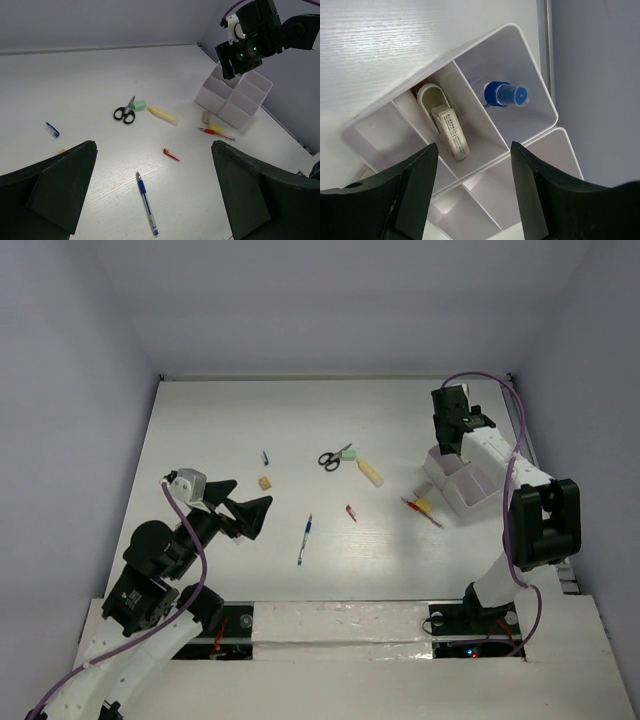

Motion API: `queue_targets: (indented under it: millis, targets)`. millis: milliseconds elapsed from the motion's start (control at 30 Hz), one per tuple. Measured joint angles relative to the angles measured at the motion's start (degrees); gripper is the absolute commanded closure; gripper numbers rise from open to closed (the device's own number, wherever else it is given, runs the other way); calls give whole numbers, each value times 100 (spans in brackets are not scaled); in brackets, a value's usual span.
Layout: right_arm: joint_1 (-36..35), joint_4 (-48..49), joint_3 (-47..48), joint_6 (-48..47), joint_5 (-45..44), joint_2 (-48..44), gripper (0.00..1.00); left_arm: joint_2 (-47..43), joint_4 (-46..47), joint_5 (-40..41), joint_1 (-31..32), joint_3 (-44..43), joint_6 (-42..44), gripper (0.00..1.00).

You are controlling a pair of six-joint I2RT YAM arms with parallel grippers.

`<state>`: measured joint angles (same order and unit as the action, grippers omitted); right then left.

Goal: Sort the stationery into containers
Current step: Place the stationery in the storage box, then pick up the scissors from the center of the board.

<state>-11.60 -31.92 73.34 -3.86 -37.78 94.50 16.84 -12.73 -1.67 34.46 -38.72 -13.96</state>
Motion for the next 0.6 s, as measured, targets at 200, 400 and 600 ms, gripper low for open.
queue_targets:
  millis: [200, 400, 600]
  targets:
    - [-7, 24, 74, 249, 699, -192, 45, 68, 2, 4, 0, 0, 2, 1]
    - [-553, 732, -85, 942, 2579, -852, 68, 184, 0, 44, -20, 0, 2, 1]
    - [-2022, 1447, 422, 1014, 3661, 286, 59, 269, -11, 170, -160, 0, 2, 1]
